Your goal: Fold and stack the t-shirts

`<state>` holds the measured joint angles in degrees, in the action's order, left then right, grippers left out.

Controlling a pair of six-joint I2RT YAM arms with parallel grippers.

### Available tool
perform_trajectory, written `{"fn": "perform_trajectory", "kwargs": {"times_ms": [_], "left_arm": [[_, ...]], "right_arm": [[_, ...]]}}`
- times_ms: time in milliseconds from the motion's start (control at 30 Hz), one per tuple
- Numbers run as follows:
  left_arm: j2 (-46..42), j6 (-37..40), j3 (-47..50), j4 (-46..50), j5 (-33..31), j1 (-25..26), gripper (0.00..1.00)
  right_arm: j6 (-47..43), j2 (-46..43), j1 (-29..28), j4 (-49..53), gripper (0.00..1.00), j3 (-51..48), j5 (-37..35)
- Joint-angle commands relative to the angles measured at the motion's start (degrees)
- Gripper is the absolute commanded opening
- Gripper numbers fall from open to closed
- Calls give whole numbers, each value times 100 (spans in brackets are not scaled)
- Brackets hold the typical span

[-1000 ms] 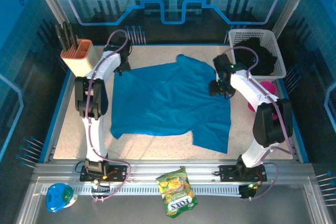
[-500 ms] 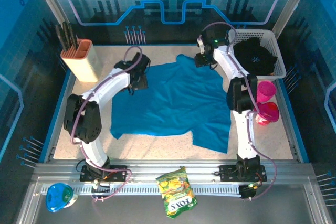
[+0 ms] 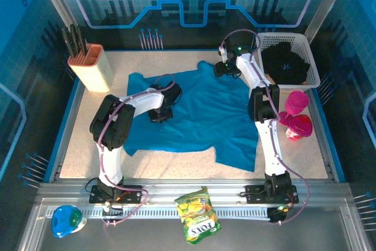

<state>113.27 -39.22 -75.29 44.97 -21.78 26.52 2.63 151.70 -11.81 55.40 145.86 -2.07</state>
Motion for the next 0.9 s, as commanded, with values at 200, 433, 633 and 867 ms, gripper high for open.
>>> {"fn": "perform_trajectory", "kwargs": {"times_ms": [200,433,633,867], "left_arm": [[-75,-385,640,278,-361,11,16],[-182,-402,805,183,-314,11,16],[-244,-393,840,69,-239,11,16],[-126,-371,867,-67,-127,11,18]], "right_arm": [[143,173,78,147,9,204,51],[426,-1473,-34,-625,0,-1950,-95],[778,-2882,-564,-1149,0,-3784,-236],[2074,-3585,-1369,-1877,11,-5789,-115]]}}
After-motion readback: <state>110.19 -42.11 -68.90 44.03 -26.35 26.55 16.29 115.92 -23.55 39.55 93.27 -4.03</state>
